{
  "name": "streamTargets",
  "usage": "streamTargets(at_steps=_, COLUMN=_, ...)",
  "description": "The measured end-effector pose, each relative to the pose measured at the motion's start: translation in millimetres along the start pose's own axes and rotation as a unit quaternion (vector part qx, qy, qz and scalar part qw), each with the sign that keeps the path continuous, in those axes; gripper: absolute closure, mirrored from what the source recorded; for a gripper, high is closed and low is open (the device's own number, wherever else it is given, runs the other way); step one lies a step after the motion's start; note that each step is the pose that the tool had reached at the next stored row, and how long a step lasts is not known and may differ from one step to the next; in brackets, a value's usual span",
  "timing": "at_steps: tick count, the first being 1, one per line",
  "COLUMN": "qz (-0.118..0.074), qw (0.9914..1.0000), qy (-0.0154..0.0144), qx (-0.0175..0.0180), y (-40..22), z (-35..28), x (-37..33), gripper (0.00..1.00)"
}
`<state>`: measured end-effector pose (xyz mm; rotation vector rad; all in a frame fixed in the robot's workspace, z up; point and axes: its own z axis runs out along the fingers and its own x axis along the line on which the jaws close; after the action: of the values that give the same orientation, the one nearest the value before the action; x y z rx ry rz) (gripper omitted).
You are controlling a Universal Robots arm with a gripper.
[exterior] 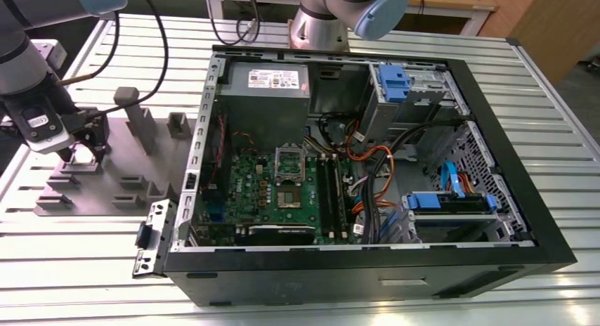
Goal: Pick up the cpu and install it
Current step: 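Pick up the cpu and move it towards the insertion slot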
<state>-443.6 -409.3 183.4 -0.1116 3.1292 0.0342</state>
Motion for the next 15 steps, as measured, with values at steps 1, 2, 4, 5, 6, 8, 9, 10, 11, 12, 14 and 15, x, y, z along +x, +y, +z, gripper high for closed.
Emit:
streamTargets(at_steps=1, qz=-0.004, qw=0.99999, qy=0.0001, qx=0.0000, y=0.0, z=0.0, x=0.0, gripper=0.42)
streamTargets(at_steps=2, qz=-0.006, qw=0.99998, qy=0.0002, qx=-0.0001, y=0.0, z=0.0, x=0.0, gripper=0.42)
streamTargets(at_steps=4, qz=-0.009, qw=0.99996, qy=0.0003, qx=-0.0001, y=0.0, z=-0.1, x=0.0, gripper=0.42)
streamTargets(at_steps=5, qz=-0.009, qw=0.99996, qy=0.0003, qx=-0.0001, y=0.0, z=0.0, x=0.0, gripper=0.42)
streamTargets(at_steps=6, qz=-0.009, qw=0.99996, qy=0.0002, qx=-0.0001, y=0.1, z=0.0, x=-0.1, gripper=0.42)
streamTargets(at_steps=8, qz=-0.009, qw=0.99996, qy=0.0003, qx=-0.0001, y=0.8, z=0.0, x=-0.2, gripper=0.42)
streamTargets(at_steps=9, qz=-0.009, qw=0.99996, qy=0.0003, qx=-0.0001, y=1.7, z=0.0, x=-0.2, gripper=0.42)
streamTargets(at_steps=10, qz=-0.009, qw=0.99996, qy=0.0002, qx=-0.0001, y=2.3, z=0.0, x=-0.2, gripper=0.42)
streamTargets(at_steps=11, qz=-0.009, qw=0.99996, qy=0.0002, qx=-0.0001, y=2.4, z=0.1, x=-0.2, gripper=0.42)
streamTargets(at_steps=12, qz=-0.009, qw=0.99996, qy=0.0002, qx=-0.0001, y=2.4, z=0.1, x=-0.2, gripper=0.42)
streamTargets(at_steps=14, qz=-0.009, qw=0.99996, qy=0.0000, qx=0.0002, y=2.4, z=0.1, x=0.2, gripper=0.42)
streamTargets(at_steps=15, qz=-0.008, qw=0.99997, qy=-0.0003, qx=0.0005, y=2.5, z=0.2, x=0.7, gripper=0.42)
